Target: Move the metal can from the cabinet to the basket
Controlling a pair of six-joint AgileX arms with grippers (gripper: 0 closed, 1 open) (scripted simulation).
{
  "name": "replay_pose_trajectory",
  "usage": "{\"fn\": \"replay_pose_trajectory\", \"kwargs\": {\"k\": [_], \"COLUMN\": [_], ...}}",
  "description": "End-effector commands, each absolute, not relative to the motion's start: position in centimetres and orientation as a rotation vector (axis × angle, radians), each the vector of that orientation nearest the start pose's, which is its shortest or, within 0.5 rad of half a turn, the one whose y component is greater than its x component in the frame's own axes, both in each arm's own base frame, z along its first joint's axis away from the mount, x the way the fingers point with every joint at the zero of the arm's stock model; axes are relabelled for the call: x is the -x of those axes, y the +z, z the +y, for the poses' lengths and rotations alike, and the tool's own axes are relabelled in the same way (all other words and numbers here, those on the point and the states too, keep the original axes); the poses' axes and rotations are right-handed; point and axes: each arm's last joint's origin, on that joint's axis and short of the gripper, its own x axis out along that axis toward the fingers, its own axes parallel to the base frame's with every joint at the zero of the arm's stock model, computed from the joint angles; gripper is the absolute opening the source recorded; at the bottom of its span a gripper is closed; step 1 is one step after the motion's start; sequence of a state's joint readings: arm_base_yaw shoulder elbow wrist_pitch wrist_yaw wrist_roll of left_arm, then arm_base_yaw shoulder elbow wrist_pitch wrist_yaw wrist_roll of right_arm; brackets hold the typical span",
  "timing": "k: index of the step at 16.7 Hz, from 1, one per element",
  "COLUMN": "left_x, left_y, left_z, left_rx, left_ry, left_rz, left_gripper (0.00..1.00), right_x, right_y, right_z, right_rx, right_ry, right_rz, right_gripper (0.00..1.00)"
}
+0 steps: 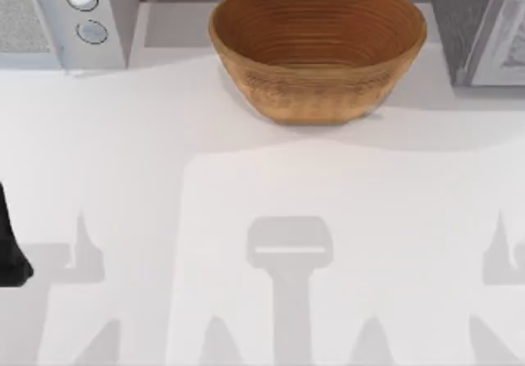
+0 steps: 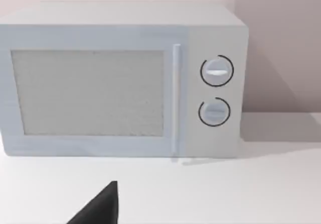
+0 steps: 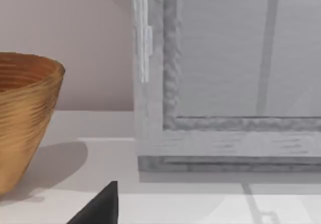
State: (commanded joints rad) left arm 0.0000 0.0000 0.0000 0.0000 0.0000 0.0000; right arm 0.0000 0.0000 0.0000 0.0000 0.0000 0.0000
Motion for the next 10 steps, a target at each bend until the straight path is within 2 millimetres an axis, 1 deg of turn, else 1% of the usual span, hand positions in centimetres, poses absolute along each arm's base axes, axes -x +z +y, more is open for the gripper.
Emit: {"fn": "replay_pose_trajectory", "kwargs": {"k": [3,5,7,10], "left_x": [-10.6,-10.6,-10.6,-10.6], "left_y": [16.0,16.0,16.0,16.0], "left_z": [-0.1,-0.1,-0.1,-0.1], "left_rx": [0.0,0.0,0.0,0.0], "left_ry": [0.0,0.0,0.0,0.0], "left_rz": [0.0,0.0,0.0,0.0], "left_gripper": [1.0,1.0,1.0,1.0], "right_x": [-10.6,-10.5,-10.6,-11.1], "right_y": [16.3,17.7,20.1,25.4], "right_z": [-0.1,0.0,0.1,0.3], "right_rx": [0.0,0.0,0.001,0.003], "right_ry": [0.001,0.003,0.004,0.002], "right_rz": [-0.001,-0.002,-0.002,0.002], "right_gripper": [1.0,1.0,1.0,1.0]}}
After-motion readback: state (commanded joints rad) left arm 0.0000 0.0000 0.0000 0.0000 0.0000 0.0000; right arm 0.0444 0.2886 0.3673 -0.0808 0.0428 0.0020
